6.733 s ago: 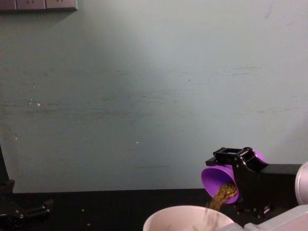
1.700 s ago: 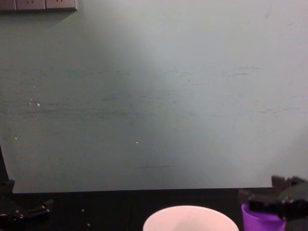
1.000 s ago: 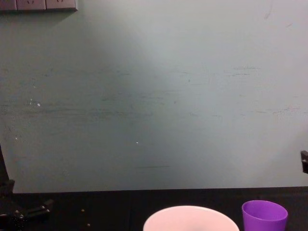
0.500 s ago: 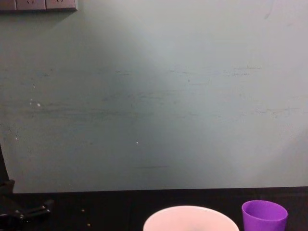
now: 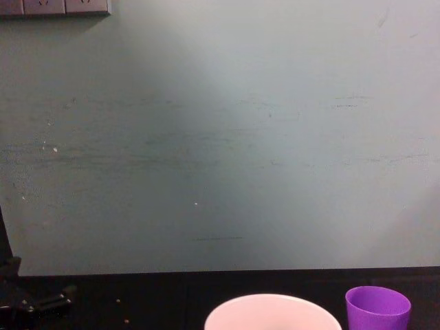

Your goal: Pick up the cup and pour the mung beans from the cup into the bowl.

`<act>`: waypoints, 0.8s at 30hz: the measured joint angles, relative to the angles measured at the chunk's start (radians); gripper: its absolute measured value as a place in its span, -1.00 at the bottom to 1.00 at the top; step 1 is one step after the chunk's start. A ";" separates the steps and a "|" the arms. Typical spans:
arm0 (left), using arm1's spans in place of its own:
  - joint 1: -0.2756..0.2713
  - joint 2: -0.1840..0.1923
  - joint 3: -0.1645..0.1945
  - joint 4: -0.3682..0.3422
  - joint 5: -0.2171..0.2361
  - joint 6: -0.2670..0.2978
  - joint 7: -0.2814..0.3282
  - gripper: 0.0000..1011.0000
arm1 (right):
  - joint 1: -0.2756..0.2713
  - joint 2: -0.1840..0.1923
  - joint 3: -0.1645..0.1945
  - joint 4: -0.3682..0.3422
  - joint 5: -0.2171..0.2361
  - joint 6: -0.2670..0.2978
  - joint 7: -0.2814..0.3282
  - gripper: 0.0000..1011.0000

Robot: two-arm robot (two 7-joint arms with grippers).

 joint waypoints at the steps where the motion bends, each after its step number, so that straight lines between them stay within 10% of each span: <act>1: 0.000 0.000 0.000 0.000 0.000 0.000 0.000 0.98 | 0.000 0.000 0.000 0.000 0.000 0.000 0.000 0.98; 24: 0.000 0.000 0.000 0.000 0.000 0.000 0.000 0.98 | -0.001 -0.001 -0.001 -0.002 -0.004 0.001 -0.007 0.98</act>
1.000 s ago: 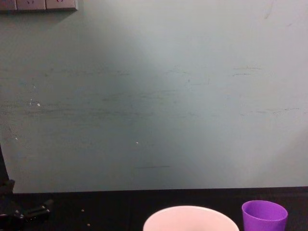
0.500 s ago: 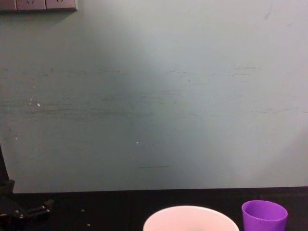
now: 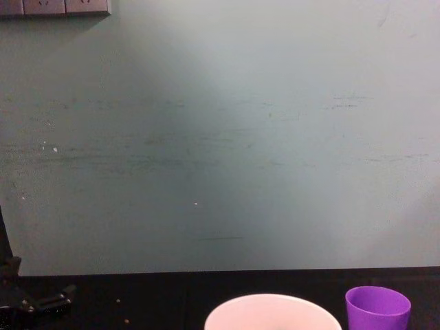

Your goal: Pick up the cup and pour the mung beans from the cup into the bowl.

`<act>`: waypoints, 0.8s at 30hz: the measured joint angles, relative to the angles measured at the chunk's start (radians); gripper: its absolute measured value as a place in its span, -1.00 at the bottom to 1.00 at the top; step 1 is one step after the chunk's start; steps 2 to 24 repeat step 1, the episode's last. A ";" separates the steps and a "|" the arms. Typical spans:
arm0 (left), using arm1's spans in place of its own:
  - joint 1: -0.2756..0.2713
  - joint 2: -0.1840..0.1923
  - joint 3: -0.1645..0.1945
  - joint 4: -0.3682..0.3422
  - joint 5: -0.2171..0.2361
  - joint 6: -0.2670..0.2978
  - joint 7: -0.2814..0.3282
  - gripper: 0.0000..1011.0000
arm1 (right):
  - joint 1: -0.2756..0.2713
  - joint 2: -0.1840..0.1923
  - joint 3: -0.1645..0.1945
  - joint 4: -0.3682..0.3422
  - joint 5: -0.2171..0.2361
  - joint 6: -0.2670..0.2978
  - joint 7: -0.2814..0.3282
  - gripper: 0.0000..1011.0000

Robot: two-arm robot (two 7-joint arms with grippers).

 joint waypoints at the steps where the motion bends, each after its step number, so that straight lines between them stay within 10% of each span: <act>1: 0.000 0.000 0.000 0.000 0.000 0.000 0.000 0.98 | 0.000 0.000 0.000 0.000 0.000 0.000 0.000 0.98; 24: 0.000 0.000 0.000 0.000 0.000 0.000 0.000 0.98 | 0.000 0.000 0.000 0.000 0.000 0.000 0.000 0.98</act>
